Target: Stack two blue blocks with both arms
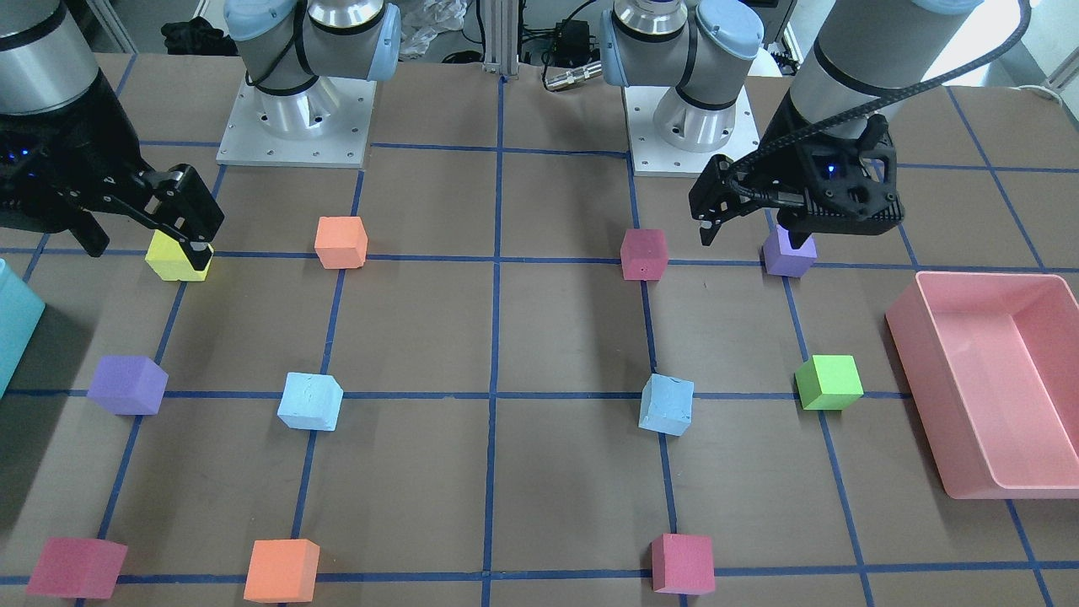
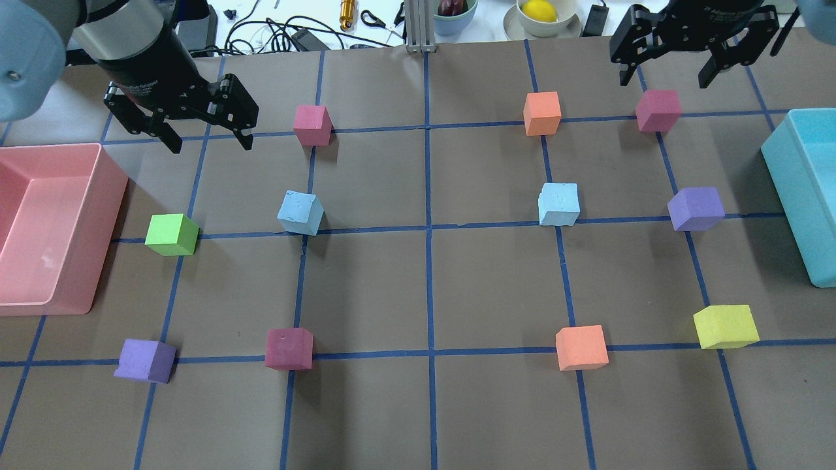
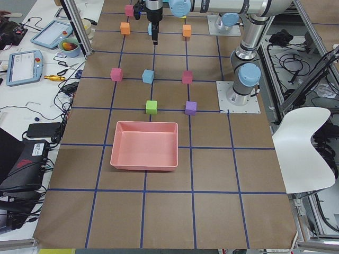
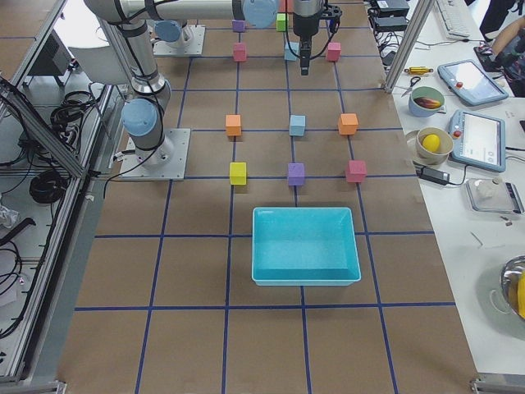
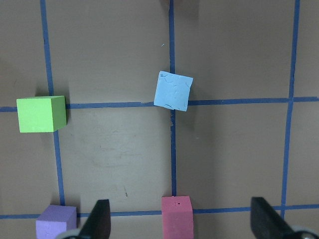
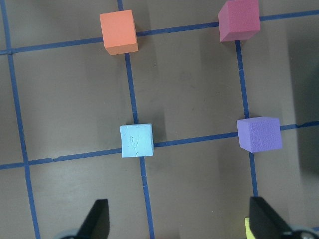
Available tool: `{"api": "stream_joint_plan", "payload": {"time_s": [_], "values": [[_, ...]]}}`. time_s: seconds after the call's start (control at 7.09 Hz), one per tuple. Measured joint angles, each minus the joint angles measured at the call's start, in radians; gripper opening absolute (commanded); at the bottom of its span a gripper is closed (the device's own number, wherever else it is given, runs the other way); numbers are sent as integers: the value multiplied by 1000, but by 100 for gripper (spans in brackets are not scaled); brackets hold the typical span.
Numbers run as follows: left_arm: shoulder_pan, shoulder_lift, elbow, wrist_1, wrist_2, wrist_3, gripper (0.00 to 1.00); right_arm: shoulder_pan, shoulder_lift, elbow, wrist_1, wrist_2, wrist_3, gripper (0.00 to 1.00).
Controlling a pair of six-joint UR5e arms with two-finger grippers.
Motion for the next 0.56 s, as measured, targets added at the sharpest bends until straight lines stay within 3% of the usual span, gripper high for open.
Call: {"api": "stream_joint_plan", "payload": {"time_s": [0.56], "values": [[0, -3, 1, 13, -1, 7, 100, 1, 2, 0, 0, 4, 5, 100]]}}
